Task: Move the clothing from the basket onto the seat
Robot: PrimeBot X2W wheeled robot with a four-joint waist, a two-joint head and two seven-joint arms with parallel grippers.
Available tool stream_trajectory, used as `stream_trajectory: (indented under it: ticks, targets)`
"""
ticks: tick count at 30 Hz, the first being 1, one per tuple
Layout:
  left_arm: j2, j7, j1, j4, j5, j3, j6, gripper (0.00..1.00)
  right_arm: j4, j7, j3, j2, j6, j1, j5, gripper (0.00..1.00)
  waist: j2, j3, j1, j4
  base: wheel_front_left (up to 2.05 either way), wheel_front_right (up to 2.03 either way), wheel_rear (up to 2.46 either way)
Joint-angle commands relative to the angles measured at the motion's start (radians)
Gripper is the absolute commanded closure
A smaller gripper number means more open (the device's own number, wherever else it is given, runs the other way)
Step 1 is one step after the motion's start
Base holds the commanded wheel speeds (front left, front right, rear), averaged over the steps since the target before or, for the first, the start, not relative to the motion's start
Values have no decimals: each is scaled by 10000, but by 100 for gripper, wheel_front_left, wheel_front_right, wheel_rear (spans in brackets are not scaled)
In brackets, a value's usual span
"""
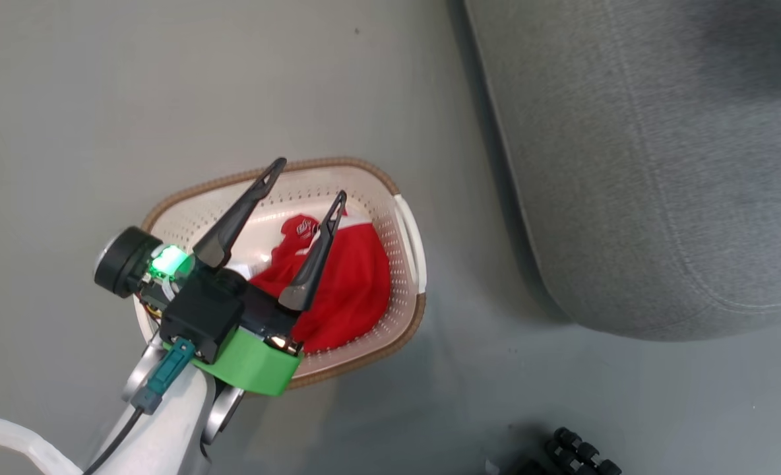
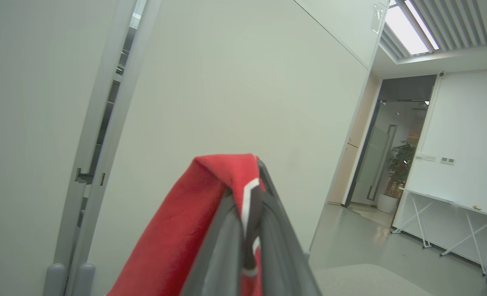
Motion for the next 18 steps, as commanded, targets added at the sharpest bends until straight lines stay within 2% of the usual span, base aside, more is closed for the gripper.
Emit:
stream_trajectory:
  ticks: [1,6,9,12,13,14,15,16,18]
  targets:
    - [114,5,-222,-25,117,50,-25,0,388,-29,-174,-40,-8,-227,-161,100,0,1164,-1,703,0,0,0]
    - [170,5,-322,66,-338,-24,-25,0,2729,-30,-594,58,-9,-895,-812,100,0,1696,-1,791,0,0,0]
    - [208,5,-343,129,-406,-152,-25,0,3684,-29,-977,434,-9,-1149,-1128,100,0,1673,-1,853,0,0,0]
    - [97,5,-342,240,-573,-232,-25,0,4419,-30,-1181,573,-9,-1045,-1960,100,0,1431,-1,880,0,0,0]
    - [48,5,-294,283,-661,-250,-26,0,4560,-30,-1269,613,-9,-995,-2237,92,0,1332,-1,871,0,0,0]
    - [29,5,-211,360,-704,-290,-27,0,4693,-30,-1387,650,-9,-941,-2597,67,0,1168,-1,858,0,0,0]
    - [20,5,-139,450,-758,-328,-27,0,4748,-30,-1541,699,-11,-908,-2824,28,0,1012,-1,858,0,0,0]
    - [-22,6,-73,502,-815,-327,-27,0,4591,-30,-1749,777,-9,-895,-3112,0,0,844,-1,869,0,0,0]
    - [-142,5,49,629,-846,-209,-27,0,4335,-30,-1876,1034,-9,-668,-3460,0,0,485,-1,891,0,0,0]
